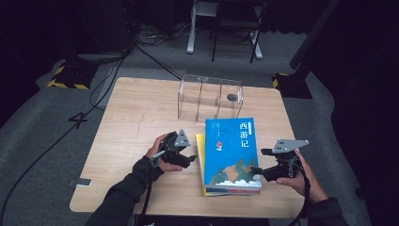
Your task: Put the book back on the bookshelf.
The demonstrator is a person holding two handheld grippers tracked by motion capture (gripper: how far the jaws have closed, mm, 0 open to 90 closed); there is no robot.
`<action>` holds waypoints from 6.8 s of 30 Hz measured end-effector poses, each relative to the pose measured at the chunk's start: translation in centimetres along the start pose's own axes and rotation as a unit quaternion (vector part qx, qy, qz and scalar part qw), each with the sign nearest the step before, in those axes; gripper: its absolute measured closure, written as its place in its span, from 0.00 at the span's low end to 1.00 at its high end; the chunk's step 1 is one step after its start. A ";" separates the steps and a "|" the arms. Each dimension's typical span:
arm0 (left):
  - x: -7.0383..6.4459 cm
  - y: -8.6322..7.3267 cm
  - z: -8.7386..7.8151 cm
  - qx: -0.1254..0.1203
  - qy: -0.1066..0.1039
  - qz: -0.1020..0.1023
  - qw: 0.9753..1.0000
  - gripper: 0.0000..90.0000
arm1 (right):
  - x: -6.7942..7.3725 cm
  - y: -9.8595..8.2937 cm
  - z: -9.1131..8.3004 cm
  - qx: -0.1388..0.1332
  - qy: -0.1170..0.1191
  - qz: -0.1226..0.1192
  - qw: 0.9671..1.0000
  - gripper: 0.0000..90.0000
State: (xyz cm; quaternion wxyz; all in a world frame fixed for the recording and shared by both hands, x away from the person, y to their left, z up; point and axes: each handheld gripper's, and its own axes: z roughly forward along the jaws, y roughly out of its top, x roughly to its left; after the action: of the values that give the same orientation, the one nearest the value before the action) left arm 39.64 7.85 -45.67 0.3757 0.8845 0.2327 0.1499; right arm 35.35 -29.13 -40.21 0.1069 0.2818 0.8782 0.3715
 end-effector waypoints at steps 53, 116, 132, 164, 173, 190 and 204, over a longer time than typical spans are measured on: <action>2.1 1.8 2.5 -0.039 -0.001 -0.041 0.998 0.31 | -2.5 3.8 4.2 -0.053 0.096 0.004 0.994 0.70; 7.2 3.4 2.2 -0.100 -0.056 -0.090 0.989 0.85 | -0.7 4.5 3.6 -0.190 0.073 -0.083 0.975 0.79; 6.9 7.3 -0.8 -0.155 -0.083 -0.062 0.982 1.00 | -0.4 5.4 1.0 -0.213 0.070 -0.114 0.968 0.78; 4.8 10.8 -6.2 -0.196 -0.040 -0.009 0.980 1.00 | 1.5 6.1 -0.4 -0.261 -0.021 -0.144 0.954 0.91; 1.8 11.1 -8.0 -0.226 -0.049 0.021 0.973 1.00 | 3.3 4.3 -1.9 -0.277 -0.034 -0.173 0.945 0.92; -1.7 10.1 -9.8 -0.264 -0.027 0.025 0.964 0.89 | 5.6 2.2 -3.2 -0.281 -0.035 -0.193 0.939 0.92; -2.7 8.9 -11.7 -0.247 0.025 0.016 0.969 0.48 | 6.6 1.4 -3.6 -0.284 -0.022 -0.194 0.939 0.92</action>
State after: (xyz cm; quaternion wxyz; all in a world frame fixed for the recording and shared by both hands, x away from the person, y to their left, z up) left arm 34.89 7.99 -31.50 0.5740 0.7640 0.1839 0.2304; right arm 29.12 -26.74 -36.52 0.2720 0.0720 0.7711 0.5712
